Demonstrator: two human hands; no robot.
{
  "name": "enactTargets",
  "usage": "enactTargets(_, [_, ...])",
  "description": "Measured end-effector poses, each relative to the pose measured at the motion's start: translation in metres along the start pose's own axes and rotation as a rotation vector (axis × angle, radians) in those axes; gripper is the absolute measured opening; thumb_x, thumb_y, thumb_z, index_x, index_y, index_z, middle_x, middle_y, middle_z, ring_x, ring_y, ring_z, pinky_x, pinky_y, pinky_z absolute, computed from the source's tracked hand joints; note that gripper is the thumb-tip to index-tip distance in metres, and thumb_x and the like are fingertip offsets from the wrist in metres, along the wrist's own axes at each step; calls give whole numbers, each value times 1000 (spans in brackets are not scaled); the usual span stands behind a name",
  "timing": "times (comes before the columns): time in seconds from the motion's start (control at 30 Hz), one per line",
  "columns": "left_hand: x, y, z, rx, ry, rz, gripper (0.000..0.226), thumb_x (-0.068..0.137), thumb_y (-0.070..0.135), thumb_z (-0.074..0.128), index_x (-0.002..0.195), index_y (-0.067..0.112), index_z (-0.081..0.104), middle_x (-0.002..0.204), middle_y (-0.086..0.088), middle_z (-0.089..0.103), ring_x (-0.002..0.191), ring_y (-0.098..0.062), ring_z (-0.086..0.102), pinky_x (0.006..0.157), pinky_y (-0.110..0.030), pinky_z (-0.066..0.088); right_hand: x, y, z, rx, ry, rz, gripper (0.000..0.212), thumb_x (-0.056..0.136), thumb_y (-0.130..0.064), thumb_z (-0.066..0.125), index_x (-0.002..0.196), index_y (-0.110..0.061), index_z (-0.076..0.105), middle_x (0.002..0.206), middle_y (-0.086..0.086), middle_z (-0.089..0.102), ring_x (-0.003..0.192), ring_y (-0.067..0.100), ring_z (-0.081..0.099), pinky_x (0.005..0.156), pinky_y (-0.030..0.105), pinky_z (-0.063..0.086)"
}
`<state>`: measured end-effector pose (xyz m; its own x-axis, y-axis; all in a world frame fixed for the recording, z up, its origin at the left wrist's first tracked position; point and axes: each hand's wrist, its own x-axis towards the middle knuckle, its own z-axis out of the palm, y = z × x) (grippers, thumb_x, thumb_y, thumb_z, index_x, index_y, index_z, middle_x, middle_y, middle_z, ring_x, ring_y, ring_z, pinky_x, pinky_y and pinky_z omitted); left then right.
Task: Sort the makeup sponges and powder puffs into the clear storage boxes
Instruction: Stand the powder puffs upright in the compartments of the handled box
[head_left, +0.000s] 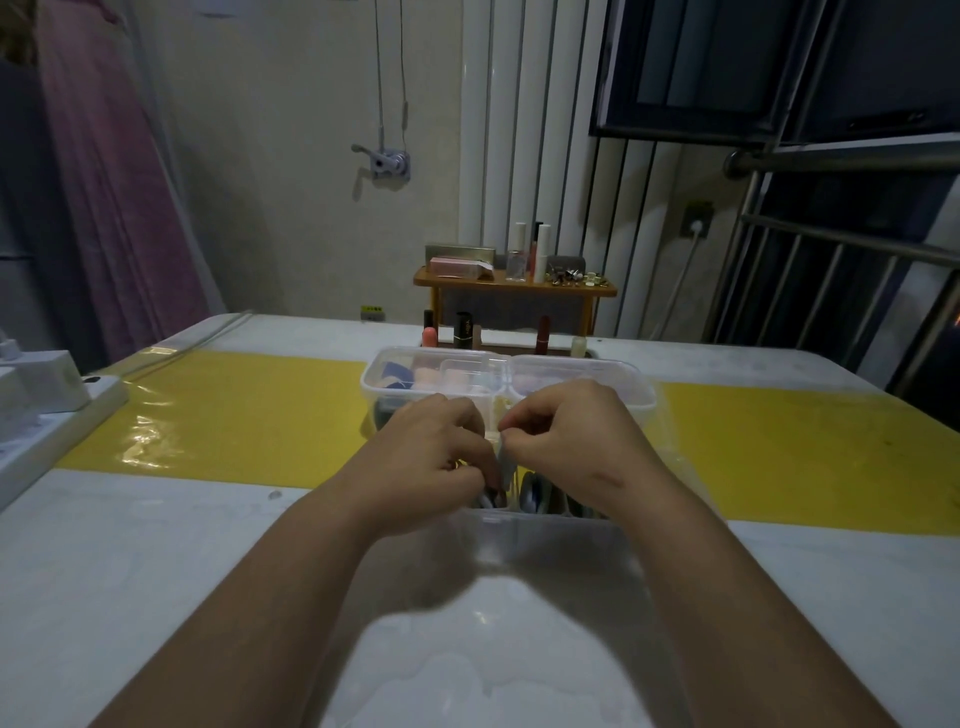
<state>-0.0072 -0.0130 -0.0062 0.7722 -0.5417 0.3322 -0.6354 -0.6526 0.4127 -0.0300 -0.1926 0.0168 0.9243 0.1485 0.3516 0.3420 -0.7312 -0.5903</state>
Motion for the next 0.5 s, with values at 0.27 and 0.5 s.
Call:
enactTargets(0.27, [1, -3, 1, 29, -8, 3, 35, 68, 41, 45, 83, 40, 77, 91, 16, 51, 93, -4, 44, 82, -33, 40, 4, 7, 5, 38, -148, 18, 17, 93, -27, 62, 106, -30, 74, 87, -19, 66, 80, -2, 59, 70, 19, 48])
enactTargets(0.5, [-1, -1, 0, -1, -41, -10, 37, 69, 39, 46, 87, 42, 78, 92, 16, 50, 94, -4, 42, 82, -30, 38, 6, 13, 11, 70, -96, 73, 4, 95, -34, 62, 97, -37, 65, 86, -20, 59, 81, -1, 56, 65, 18, 42])
